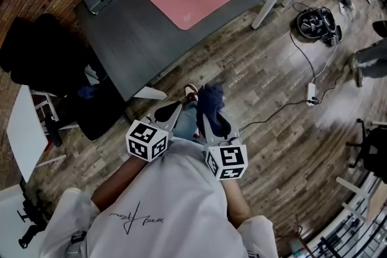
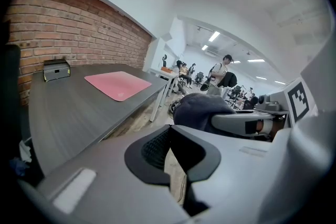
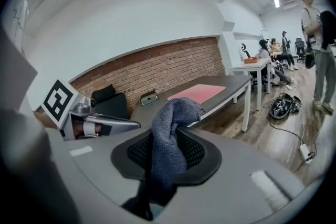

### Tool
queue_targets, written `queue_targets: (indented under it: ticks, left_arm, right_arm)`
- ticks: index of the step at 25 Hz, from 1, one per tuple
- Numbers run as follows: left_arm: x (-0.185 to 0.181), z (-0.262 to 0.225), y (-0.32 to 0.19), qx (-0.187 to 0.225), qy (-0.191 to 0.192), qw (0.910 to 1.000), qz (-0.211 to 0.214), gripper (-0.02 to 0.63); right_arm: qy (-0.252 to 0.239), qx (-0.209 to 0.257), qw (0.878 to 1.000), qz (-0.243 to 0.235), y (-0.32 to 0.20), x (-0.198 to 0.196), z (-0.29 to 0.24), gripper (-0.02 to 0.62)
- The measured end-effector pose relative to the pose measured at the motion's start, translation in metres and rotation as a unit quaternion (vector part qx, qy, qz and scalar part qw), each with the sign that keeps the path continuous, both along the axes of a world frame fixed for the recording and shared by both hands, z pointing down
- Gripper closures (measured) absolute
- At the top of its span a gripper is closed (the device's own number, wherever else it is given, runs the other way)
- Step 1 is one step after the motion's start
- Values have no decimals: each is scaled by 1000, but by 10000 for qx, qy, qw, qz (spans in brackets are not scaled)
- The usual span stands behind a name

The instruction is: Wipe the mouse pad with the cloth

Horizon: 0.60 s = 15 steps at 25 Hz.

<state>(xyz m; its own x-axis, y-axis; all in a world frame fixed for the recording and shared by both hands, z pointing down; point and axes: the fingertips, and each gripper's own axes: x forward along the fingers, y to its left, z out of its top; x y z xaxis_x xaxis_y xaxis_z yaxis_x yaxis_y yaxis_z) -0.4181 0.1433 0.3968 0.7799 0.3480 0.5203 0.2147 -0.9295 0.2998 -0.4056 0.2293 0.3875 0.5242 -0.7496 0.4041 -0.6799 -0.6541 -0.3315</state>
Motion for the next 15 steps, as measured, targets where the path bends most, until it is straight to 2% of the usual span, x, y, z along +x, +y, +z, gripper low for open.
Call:
queue_targets:
  ticks: [15]
  left_arm:
    - [139,-5,-46,-57,52,10000,19,591]
  right_arm:
    - [-268,-175,9995,70,-38,134,4,505]
